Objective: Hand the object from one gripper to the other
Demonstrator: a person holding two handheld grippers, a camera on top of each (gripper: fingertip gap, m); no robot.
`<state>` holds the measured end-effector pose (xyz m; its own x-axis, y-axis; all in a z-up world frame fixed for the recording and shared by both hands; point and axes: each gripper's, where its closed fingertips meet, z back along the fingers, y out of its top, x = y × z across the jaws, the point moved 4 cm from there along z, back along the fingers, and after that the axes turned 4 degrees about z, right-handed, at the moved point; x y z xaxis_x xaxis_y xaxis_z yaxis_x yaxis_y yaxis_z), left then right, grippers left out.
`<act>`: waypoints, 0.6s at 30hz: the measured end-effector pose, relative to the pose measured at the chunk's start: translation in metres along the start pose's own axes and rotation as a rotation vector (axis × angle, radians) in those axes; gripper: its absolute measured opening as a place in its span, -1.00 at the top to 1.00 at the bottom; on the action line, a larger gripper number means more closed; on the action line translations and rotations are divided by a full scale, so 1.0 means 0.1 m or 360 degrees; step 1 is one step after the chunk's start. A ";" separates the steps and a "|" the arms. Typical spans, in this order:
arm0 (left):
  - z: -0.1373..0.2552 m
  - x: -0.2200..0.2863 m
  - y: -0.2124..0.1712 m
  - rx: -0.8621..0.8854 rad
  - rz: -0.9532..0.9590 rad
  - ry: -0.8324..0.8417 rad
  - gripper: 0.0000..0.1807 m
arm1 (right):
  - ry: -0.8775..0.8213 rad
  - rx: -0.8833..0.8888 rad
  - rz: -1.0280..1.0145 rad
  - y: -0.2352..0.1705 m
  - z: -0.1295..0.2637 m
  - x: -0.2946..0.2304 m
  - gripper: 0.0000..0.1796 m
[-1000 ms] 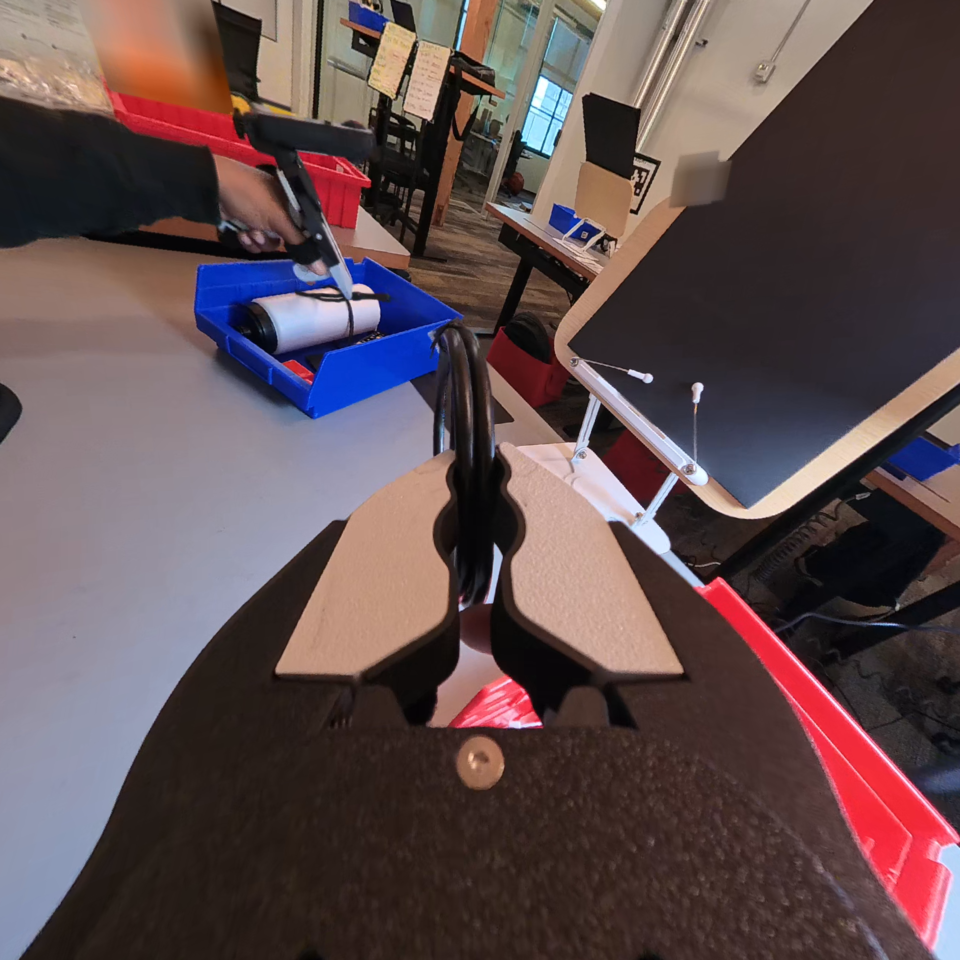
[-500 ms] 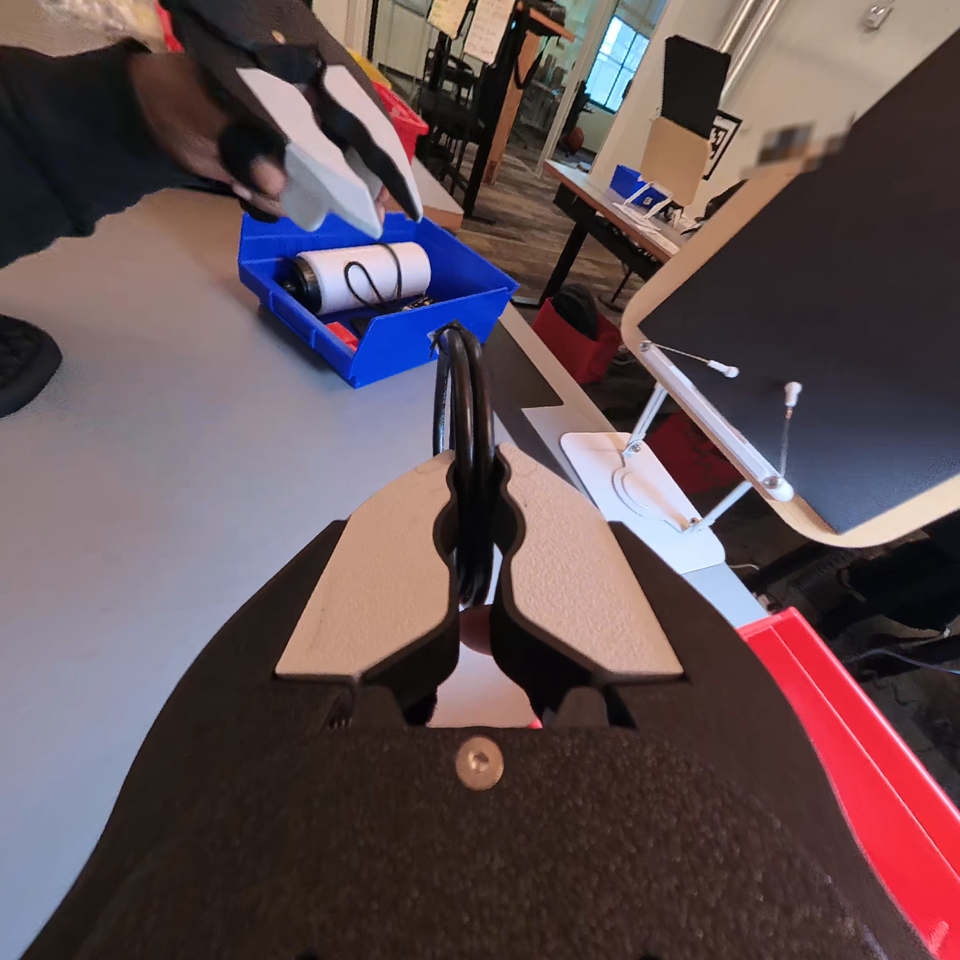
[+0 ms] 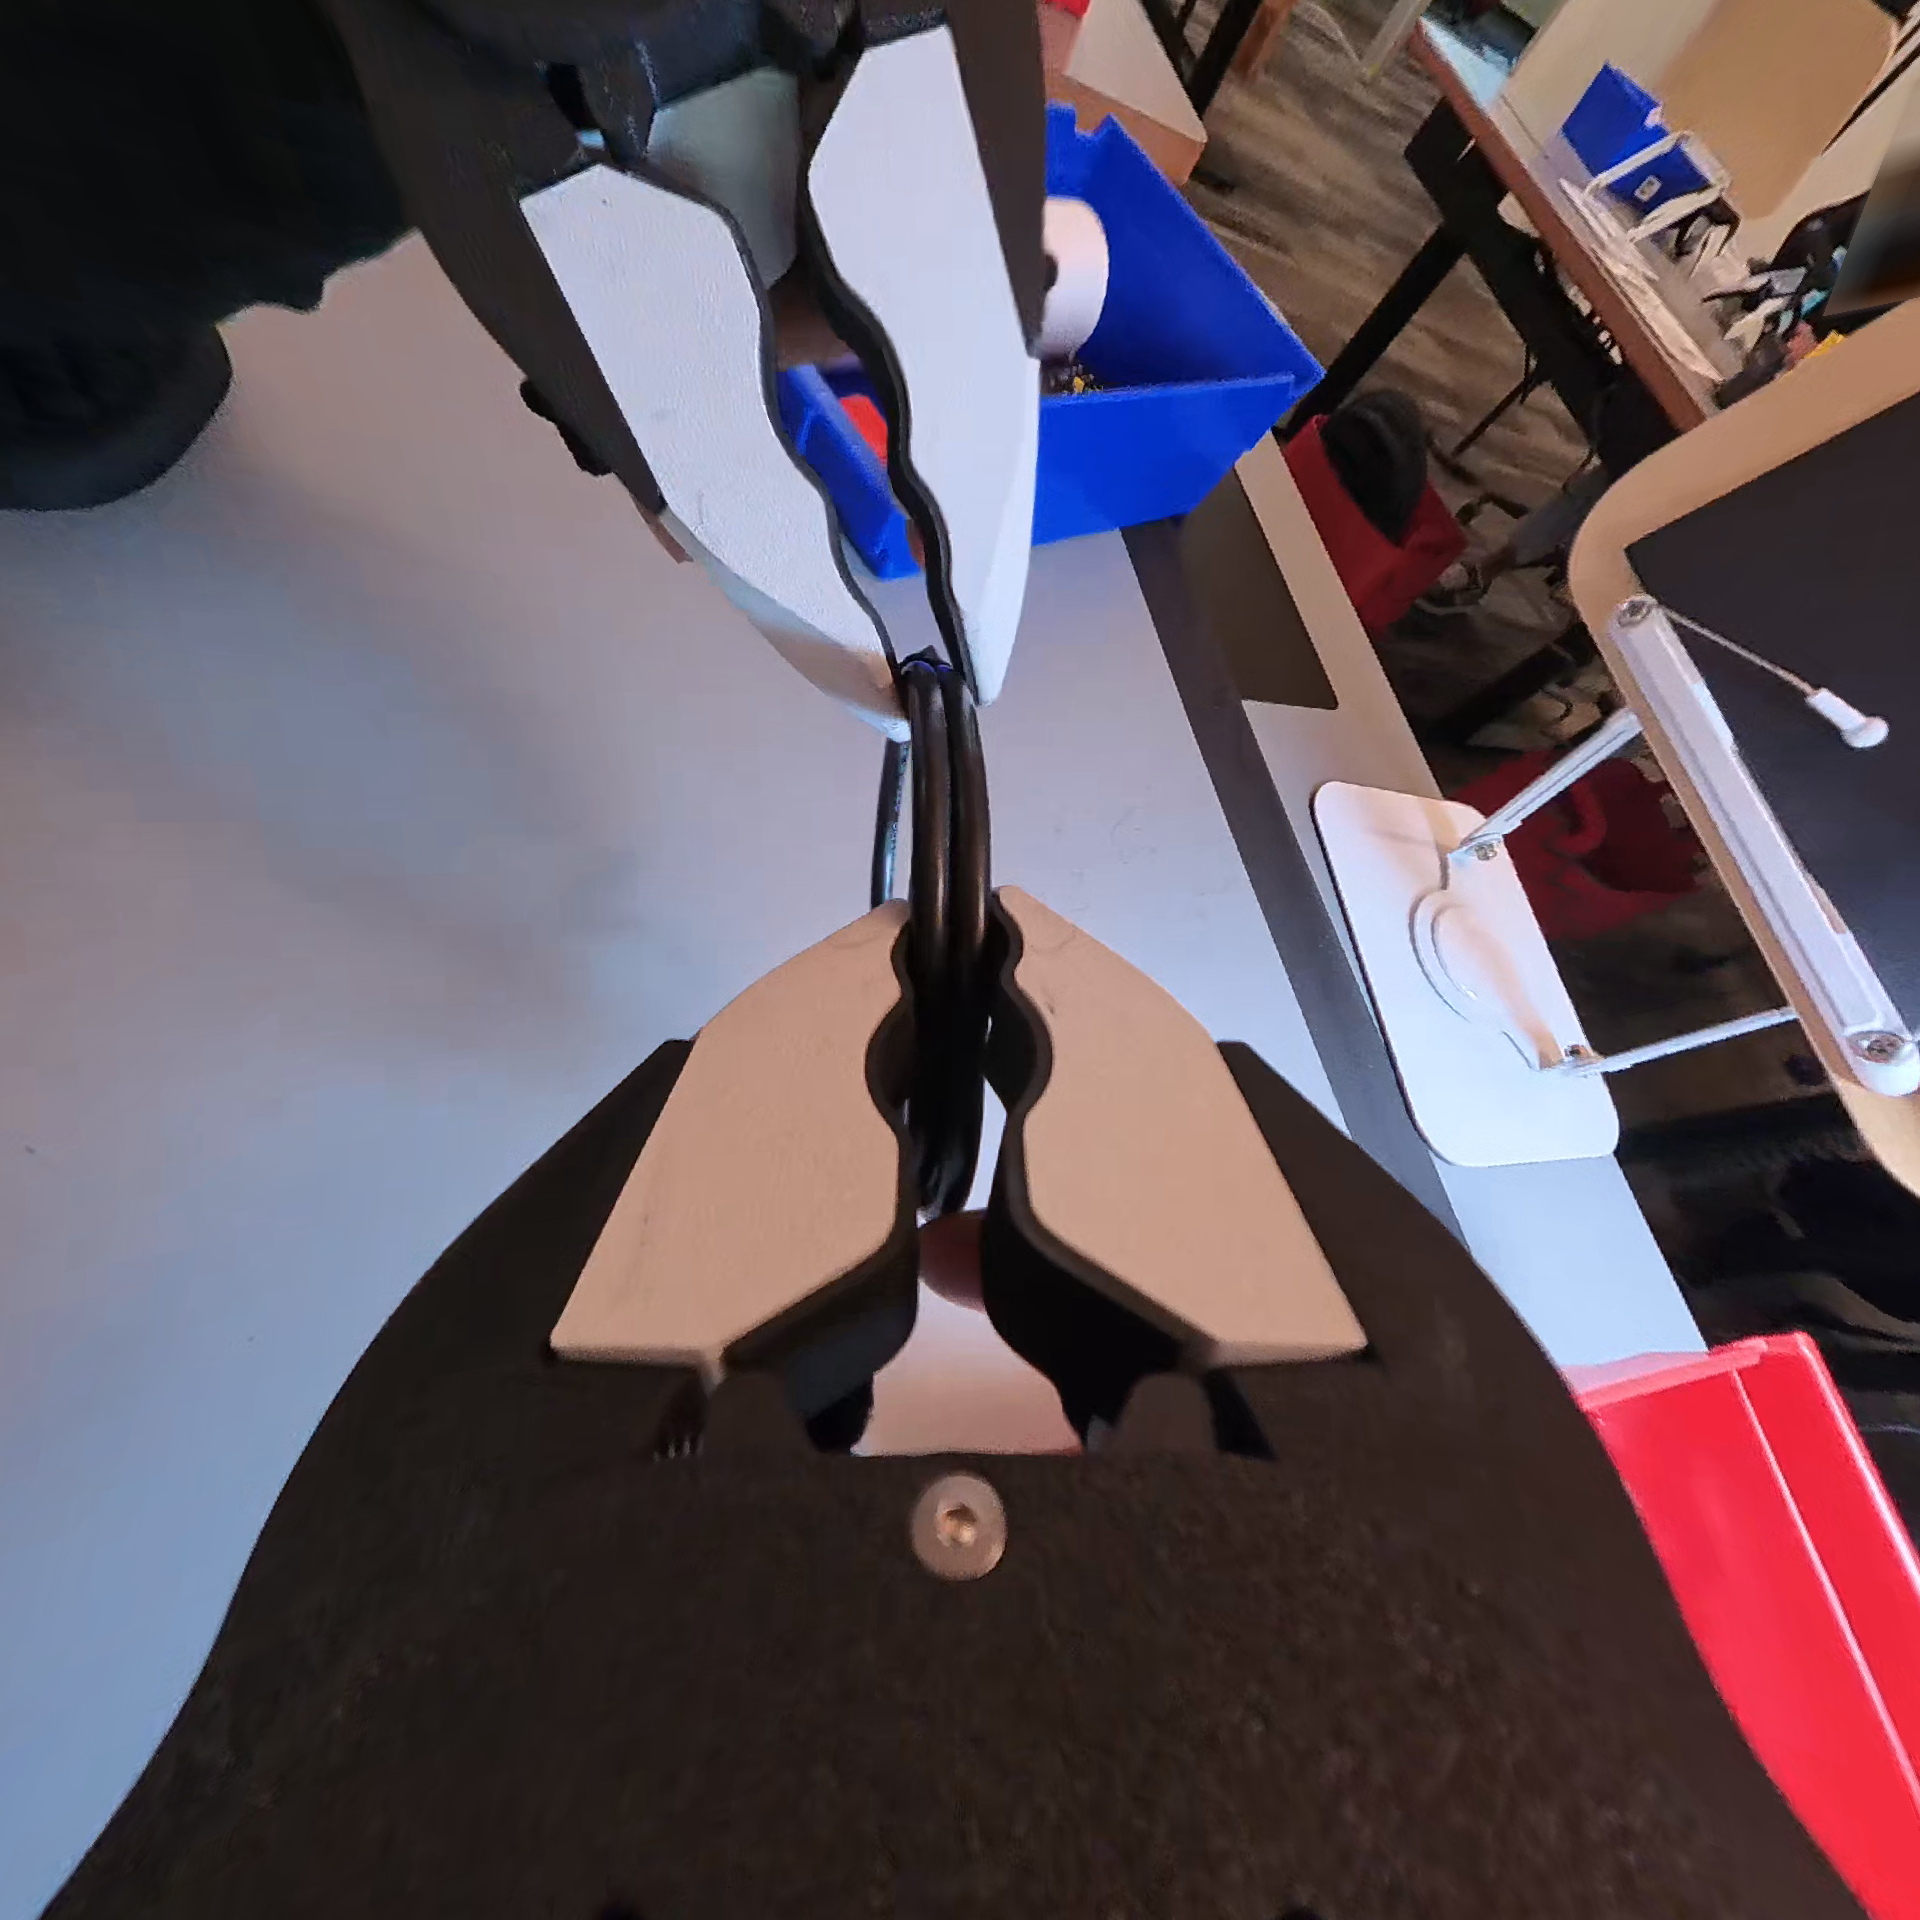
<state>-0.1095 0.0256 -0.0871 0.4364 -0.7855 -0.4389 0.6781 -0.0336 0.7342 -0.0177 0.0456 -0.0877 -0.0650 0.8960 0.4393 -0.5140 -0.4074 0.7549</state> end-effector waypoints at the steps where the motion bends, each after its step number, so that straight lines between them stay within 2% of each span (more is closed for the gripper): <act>1: 0.04 -0.02 0.02 0.0074 0.0042 -0.0019 0.87 | -0.0003 0.0058 -0.0027 0.02 0.01 0.02 0.91; 4: 0.21 -0.12 0.07 0.0289 0.0215 -0.0094 0.88 | -0.0049 0.0269 -0.0104 0.12 0.10 0.11 0.87; 6: 0.34 -0.20 0.08 0.0437 0.0315 -0.0129 0.88 | -0.0058 0.0386 -0.0168 0.15 0.18 0.17 0.77; 11: 0.57 -0.39 0.06 0.0790 0.0567 -0.0202 0.88 | 0.0057 0.0610 -0.0383 0.16 0.21 0.22 0.60; 12: 0.59 -0.42 0.06 0.0851 0.0611 -0.0217 0.88 | 0.0068 0.0639 -0.0410 0.17 0.20 0.22 0.61; 14: 0.57 -0.45 0.02 0.0878 0.0667 -0.0206 0.88 | 0.0050 0.0662 -0.0393 0.20 0.18 0.21 0.85; 18: 0.50 -0.42 -0.05 0.0812 0.0698 -0.0248 0.87 | 0.0019 0.0610 -0.0306 0.23 0.24 0.19 0.86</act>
<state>-0.1612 0.0282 -0.0467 0.4907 -0.8713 0.0057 0.0787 0.0509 0.9956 -0.0102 0.0493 -0.0499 -0.0099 0.9631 0.2690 -0.1626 -0.2670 0.9499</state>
